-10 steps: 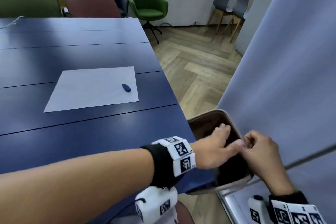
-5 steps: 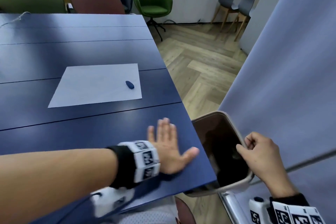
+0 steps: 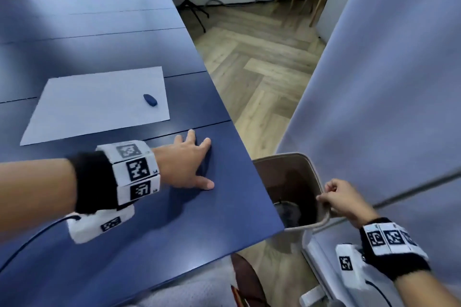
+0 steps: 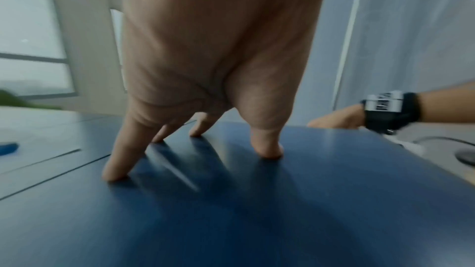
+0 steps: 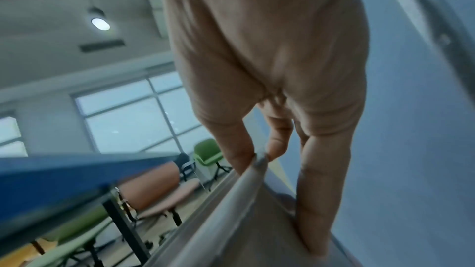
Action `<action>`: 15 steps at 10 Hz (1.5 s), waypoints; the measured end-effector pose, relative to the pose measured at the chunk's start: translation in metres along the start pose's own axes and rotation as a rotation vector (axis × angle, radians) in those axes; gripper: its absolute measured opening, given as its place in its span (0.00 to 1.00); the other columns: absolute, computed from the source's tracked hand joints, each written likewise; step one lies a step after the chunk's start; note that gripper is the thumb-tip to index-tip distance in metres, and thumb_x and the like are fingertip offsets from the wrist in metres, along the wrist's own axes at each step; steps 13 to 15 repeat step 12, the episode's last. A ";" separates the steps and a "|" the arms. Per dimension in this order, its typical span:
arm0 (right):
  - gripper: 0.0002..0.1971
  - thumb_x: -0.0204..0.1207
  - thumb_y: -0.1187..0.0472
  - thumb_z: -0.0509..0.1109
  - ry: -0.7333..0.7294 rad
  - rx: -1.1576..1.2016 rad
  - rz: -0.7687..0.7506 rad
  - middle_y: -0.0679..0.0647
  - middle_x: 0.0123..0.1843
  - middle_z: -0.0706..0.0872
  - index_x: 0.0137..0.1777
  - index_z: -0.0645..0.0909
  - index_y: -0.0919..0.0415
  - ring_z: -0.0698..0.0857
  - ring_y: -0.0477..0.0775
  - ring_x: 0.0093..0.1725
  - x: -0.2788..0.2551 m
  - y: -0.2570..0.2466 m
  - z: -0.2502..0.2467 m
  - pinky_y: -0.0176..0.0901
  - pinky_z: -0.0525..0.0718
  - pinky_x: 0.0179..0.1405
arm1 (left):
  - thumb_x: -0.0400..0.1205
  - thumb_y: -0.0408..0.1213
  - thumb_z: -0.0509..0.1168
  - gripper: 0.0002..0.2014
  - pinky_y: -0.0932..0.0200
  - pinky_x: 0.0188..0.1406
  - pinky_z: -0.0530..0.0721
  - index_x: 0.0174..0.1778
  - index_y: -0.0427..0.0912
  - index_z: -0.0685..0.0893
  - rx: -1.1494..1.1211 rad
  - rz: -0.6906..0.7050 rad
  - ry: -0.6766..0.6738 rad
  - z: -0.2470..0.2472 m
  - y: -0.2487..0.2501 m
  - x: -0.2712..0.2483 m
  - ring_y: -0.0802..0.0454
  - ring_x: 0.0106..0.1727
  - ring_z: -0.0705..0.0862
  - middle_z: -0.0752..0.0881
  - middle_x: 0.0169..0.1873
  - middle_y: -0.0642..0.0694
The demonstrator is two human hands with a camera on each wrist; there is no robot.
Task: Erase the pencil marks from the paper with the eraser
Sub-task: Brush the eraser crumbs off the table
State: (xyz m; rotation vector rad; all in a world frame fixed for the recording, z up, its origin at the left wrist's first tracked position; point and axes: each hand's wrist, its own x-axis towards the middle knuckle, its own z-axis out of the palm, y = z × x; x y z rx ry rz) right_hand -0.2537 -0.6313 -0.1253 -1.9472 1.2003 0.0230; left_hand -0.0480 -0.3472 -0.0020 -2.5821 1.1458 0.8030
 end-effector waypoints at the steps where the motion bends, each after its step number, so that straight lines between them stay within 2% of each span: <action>1: 0.15 0.66 0.79 0.70 -0.039 0.041 0.172 0.59 0.26 0.77 0.29 0.72 0.60 0.79 0.57 0.29 0.041 0.032 0.031 0.42 0.80 0.26 | 0.77 0.64 0.65 0.51 0.43 0.65 0.77 0.84 0.41 0.44 0.094 0.039 0.045 0.003 0.001 0.007 0.36 0.70 0.68 0.60 0.72 0.36; 2: 0.16 0.69 0.76 0.68 -0.094 0.032 0.292 0.60 0.29 0.79 0.24 0.74 0.61 0.81 0.60 0.38 0.077 0.065 0.067 0.54 0.84 0.42 | 0.79 0.65 0.61 0.51 0.46 0.71 0.72 0.84 0.42 0.36 0.177 -0.006 -0.010 0.008 0.003 0.013 0.29 0.79 0.60 0.47 0.81 0.31; 3: 0.13 0.78 0.68 0.66 -0.145 0.021 0.386 0.61 0.43 0.80 0.31 0.75 0.60 0.78 0.56 0.44 0.100 0.093 0.105 0.50 0.83 0.52 | 0.78 0.68 0.54 0.51 0.47 0.74 0.69 0.82 0.49 0.27 0.218 -0.051 -0.056 0.013 0.000 0.013 0.34 0.85 0.44 0.34 0.83 0.36; 4: 0.08 0.77 0.65 0.68 -0.144 -0.006 0.490 0.63 0.44 0.81 0.40 0.83 0.70 0.79 0.56 0.44 0.114 0.119 0.140 0.44 0.79 0.38 | 0.72 0.73 0.45 0.51 0.50 0.73 0.71 0.77 0.53 0.18 0.243 -0.094 -0.118 0.013 -0.001 0.011 0.40 0.85 0.38 0.27 0.82 0.41; 5: 0.10 0.72 0.66 0.68 -0.220 -0.008 0.584 0.65 0.38 0.85 0.31 0.84 0.68 0.84 0.59 0.42 0.122 0.147 0.173 0.48 0.84 0.42 | 0.71 0.73 0.45 0.51 0.53 0.72 0.72 0.66 0.57 0.09 0.237 -0.162 -0.214 0.008 0.007 0.013 0.44 0.84 0.32 0.20 0.78 0.45; 6: 0.07 0.61 0.69 0.73 -0.295 0.055 0.641 0.57 0.20 0.83 0.24 0.79 0.65 0.85 0.57 0.32 0.132 0.179 0.202 0.52 0.87 0.45 | 0.71 0.72 0.44 0.50 0.57 0.71 0.71 0.56 0.57 0.05 0.264 -0.203 -0.284 0.004 0.014 0.014 0.46 0.82 0.28 0.12 0.69 0.48; 7: 0.19 0.75 0.71 0.70 -0.387 0.100 0.640 0.42 0.11 0.77 0.24 0.75 0.54 0.80 0.36 0.18 0.134 0.207 0.222 0.33 0.79 0.32 | 0.65 0.72 0.41 0.48 0.59 0.73 0.69 0.50 0.58 0.02 0.264 -0.232 -0.339 -0.003 0.020 0.013 0.52 0.76 0.24 0.10 0.61 0.49; 8: 0.31 0.80 0.72 0.66 -0.431 0.154 0.625 0.44 0.22 0.80 0.13 0.78 0.53 0.79 0.42 0.27 0.133 0.238 0.239 0.34 0.75 0.38 | 0.58 0.71 0.39 0.48 0.59 0.71 0.71 0.46 0.59 0.01 0.262 -0.275 -0.397 -0.007 0.025 0.015 0.56 0.70 0.22 0.08 0.59 0.50; 9: 0.20 0.76 0.68 0.69 -0.464 0.159 0.655 0.49 0.25 0.84 0.24 0.78 0.49 0.74 0.46 0.34 0.125 0.242 0.244 0.36 0.76 0.40 | 0.56 0.71 0.40 0.48 0.56 0.76 0.65 0.44 0.61 0.01 0.231 -0.285 -0.415 -0.009 0.026 0.016 0.55 0.69 0.21 0.06 0.52 0.54; 10: 0.12 0.73 0.66 0.70 -0.498 0.166 0.714 0.46 0.17 0.83 0.32 0.72 0.56 0.77 0.53 0.35 0.113 0.225 0.237 0.42 0.81 0.38 | 0.55 0.71 0.40 0.48 0.54 0.78 0.61 0.43 0.63 0.02 0.195 -0.285 -0.399 -0.009 0.027 0.016 0.55 0.71 0.21 0.07 0.55 0.53; 11: 0.11 0.68 0.68 0.75 -0.550 0.114 0.725 0.60 0.32 0.85 0.32 0.75 0.65 0.80 0.59 0.33 0.112 0.227 0.233 0.42 0.86 0.38 | 0.57 0.70 0.41 0.48 0.53 0.79 0.61 0.45 0.62 0.03 0.162 -0.241 -0.349 -0.006 0.025 0.013 0.48 0.79 0.24 0.10 0.60 0.51; 12: 0.16 0.72 0.65 0.75 -0.470 0.207 0.746 0.58 0.18 0.75 0.29 0.72 0.63 0.75 0.51 0.10 0.133 0.263 0.218 0.51 0.76 0.28 | 0.62 0.71 0.40 0.49 0.53 0.79 0.60 0.53 0.59 0.04 0.133 -0.206 -0.267 -0.001 0.020 0.009 0.43 0.82 0.27 0.11 0.68 0.47; 15: 0.16 0.72 0.65 0.75 -0.470 0.207 0.746 0.58 0.18 0.75 0.29 0.72 0.63 0.75 0.51 0.10 0.133 0.263 0.218 0.51 0.76 0.28 | 0.62 0.71 0.40 0.49 0.53 0.79 0.60 0.53 0.59 0.04 0.133 -0.206 -0.267 -0.001 0.020 0.009 0.43 0.82 0.27 0.11 0.68 0.47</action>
